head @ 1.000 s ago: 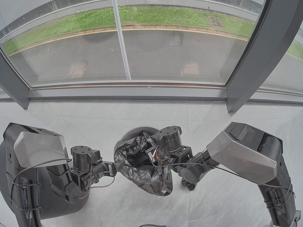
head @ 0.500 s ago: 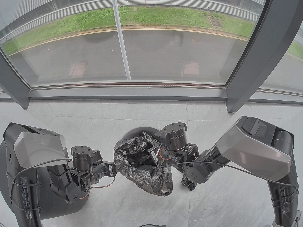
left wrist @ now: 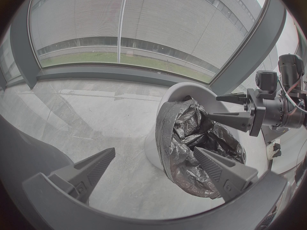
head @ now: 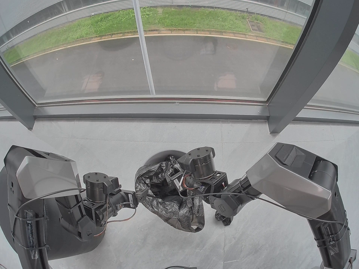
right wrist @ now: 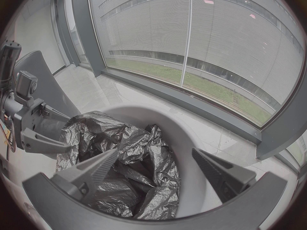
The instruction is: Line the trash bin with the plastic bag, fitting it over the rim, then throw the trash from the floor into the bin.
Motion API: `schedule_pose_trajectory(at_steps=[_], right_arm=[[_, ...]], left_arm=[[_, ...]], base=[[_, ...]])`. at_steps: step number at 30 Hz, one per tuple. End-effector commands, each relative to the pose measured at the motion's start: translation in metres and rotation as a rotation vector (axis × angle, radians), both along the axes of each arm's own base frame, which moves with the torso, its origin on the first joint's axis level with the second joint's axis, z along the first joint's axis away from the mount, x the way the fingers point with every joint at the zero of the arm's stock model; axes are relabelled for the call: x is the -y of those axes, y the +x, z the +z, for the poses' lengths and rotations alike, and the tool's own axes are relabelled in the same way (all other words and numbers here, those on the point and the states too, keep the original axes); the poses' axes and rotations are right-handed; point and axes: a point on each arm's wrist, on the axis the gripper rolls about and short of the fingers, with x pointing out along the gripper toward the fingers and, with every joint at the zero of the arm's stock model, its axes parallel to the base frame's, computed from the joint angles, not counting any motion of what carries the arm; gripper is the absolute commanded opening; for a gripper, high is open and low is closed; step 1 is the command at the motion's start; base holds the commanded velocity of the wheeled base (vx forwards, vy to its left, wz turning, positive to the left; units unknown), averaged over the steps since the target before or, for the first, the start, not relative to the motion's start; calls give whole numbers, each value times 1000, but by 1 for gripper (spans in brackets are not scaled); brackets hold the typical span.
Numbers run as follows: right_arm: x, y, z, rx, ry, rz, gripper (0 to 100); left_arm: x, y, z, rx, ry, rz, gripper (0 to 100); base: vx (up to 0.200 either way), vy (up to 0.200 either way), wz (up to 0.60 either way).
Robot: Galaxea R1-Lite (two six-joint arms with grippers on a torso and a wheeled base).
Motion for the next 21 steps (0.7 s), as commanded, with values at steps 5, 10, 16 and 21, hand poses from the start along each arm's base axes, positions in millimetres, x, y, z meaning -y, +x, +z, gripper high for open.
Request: schedule_pose_trajectory(at_steps=[5, 10, 16, 21], right_arm=[[-2, 6, -15, -9, -11, -6, 100], [-3, 8, -20, -12, -15, -7, 100], [-8, 13, -37, -17, -29, -4, 100], [-11, 17, -40, -4, -33, -1, 100]], left_arm=[[0, 0, -1, -4, 1, 0, 100], [0, 0, -2, -4, 1, 0, 100], [0, 0, -3, -7, 2, 0, 100], [0, 1, -3, -5, 1, -1, 100]], base=[[0, 0, 0], [0, 0, 0], [0, 0, 0], [0, 0, 0]])
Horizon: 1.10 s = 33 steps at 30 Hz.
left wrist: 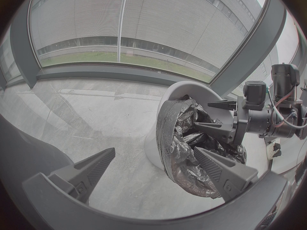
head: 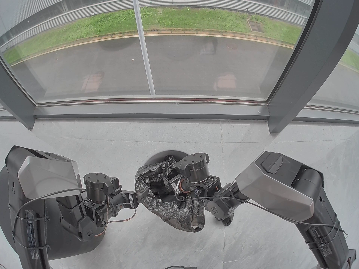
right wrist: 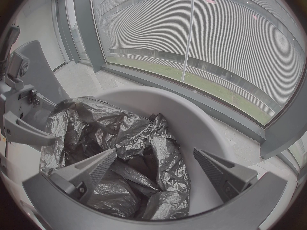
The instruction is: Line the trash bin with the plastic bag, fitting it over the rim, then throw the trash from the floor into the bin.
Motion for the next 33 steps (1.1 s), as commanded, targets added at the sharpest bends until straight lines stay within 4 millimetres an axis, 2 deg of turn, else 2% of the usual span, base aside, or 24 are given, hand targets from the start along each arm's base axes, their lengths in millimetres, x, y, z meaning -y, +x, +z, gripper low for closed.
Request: schedule_pose_trajectory(at_steps=[1, 10, 11, 16, 23, 28, 33], right_arm=[[-2, 2, -13, -8, -13, 2, 100], [-1, 4, -19, -17, -22, -1, 100], [0, 4, -19, -18, -23, -2, 0], [2, 6, -23, -21, -26, -7, 0], [1, 9, -14, -2, -9, -10, 0], [4, 9, 9, 28, 15, -18, 0], [10, -1, 36, 54, 6, -19, 0]], left_arm=[[0, 0, -1, -4, 1, -1, 100], [1, 0, -2, -4, 0, -4, 100], [1, 0, -2, -4, 1, -2, 100], [1, 0, -2, -4, 1, -2, 100], [0, 0, -1, -4, -4, -1, 100], [1, -1, 0, -1, -7, 1, 100], [1, -1, 0, -1, -7, 1, 100]], base=[[0, 0, 0], [0, 0, 0], [0, 0, 0], [0, 0, 0], [0, 0, 0], [0, 0, 0], [0, 0, 0]])
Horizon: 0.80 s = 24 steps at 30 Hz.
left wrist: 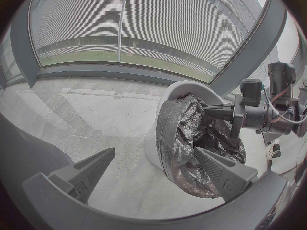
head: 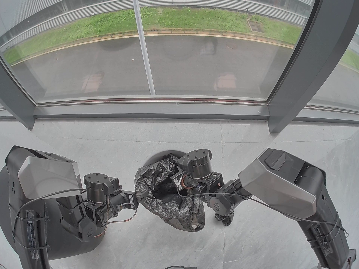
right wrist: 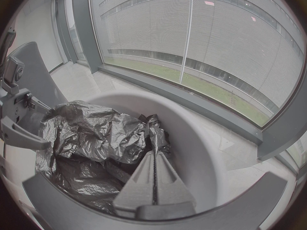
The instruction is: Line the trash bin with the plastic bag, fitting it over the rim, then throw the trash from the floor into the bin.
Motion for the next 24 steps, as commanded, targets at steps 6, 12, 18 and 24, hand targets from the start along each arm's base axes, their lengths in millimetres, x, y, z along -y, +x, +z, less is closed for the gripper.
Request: schedule_pose_trajectory(at_steps=[6, 12, 18, 24], right_arm=[[13, -19, 42, 49, -33, -35, 0], [18, -27, 57, 60, -32, -34, 0], [26, -34, 75, 97, -70, -74, 0], [32, -40, 78, 95, -98, -73, 0]], left_arm=[[0, -1, 2, 26, -8, 1, 100], [-1, -3, 1, 20, -8, 3, 100], [-1, -3, 2, 28, -13, 4, 100], [-1, -3, 3, 29, -15, 5, 100]], base=[[0, 0, 0], [0, 0, 0], [0, 0, 0], [0, 0, 0]])
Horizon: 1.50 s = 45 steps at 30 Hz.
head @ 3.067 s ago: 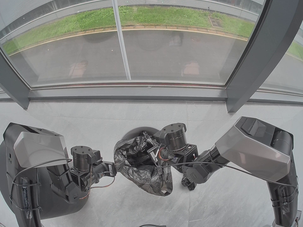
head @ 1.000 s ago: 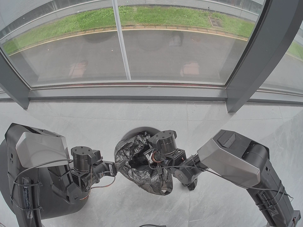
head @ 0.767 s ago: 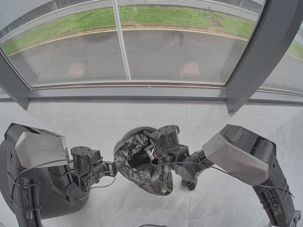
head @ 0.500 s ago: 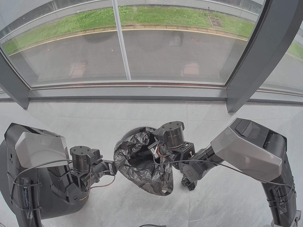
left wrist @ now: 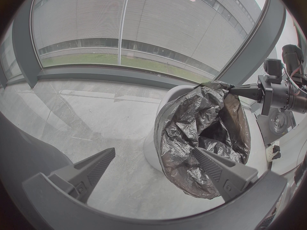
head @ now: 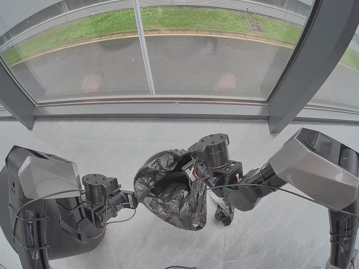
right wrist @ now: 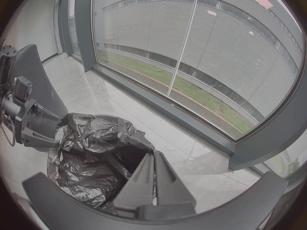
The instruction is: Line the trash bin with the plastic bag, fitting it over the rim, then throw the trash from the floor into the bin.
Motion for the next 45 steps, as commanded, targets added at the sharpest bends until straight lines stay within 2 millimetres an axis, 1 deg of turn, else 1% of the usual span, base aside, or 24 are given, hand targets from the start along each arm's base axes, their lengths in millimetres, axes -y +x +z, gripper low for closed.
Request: schedule_pose_trajectory(at_steps=[1, 6, 9, 18, 20, 21, 22, 27, 34, 37, 38, 40, 43, 45], right_arm=[[6, -7, 13, 10, 3, 2, 0], [9, -11, 21, 20, 3, -1, 0], [11, -14, 23, 27, -15, -34, 0], [16, -26, 33, 32, -27, -25, 0], [16, -27, 38, 43, -25, -23, 0], [17, -28, 44, 55, -17, -23, 0], [16, -28, 44, 56, -19, -21, 0], [21, -28, 38, 25, -56, -38, 0], [23, -26, 32, 14, -70, -49, 0], [23, -22, 23, -2, -83, -55, 0], [24, -17, 14, -13, -90, -64, 0], [24, -14, 5, -26, -97, -63, 0], [25, -7, -4, -37, -102, -73, 0], [26, -1, -6, -35, -98, -81, 0]], left_arm=[[0, 0, 0, 1, -1, 1, 100], [0, 0, 0, 1, -3, 3, 100], [0, 0, 1, 5, -4, 3, 100], [-1, 0, 1, -1, -12, 9, 100], [-1, 0, 1, -2, -14, 9, 100], [-1, 0, 1, -2, -15, 10, 100], [-1, 0, 1, -2, -15, 10, 100], [-1, 0, 2, -1, -15, 10, 100], [-2, 0, 1, -1, -15, 11, 100], [-2, 0, 1, -1, -15, 11, 100], [-2, 0, 1, -1, -15, 11, 100], [-2, 0, 1, -2, -15, 11, 100], [-2, 0, 1, -1, -15, 11, 100], [-2, 0, 1, -1, -15, 11, 100]], base=[[0, 0, 0], [0, 0, 0], [0, 0, 0], [0, 0, 0], [0, 0, 0], [0, 0, 0], [0, 0, 0], [0, 0, 0], [0, 0, 0], [0, 0, 0], [0, 0, 0], [0, 0, 0], [0, 0, 0], [0, 0, 0]])
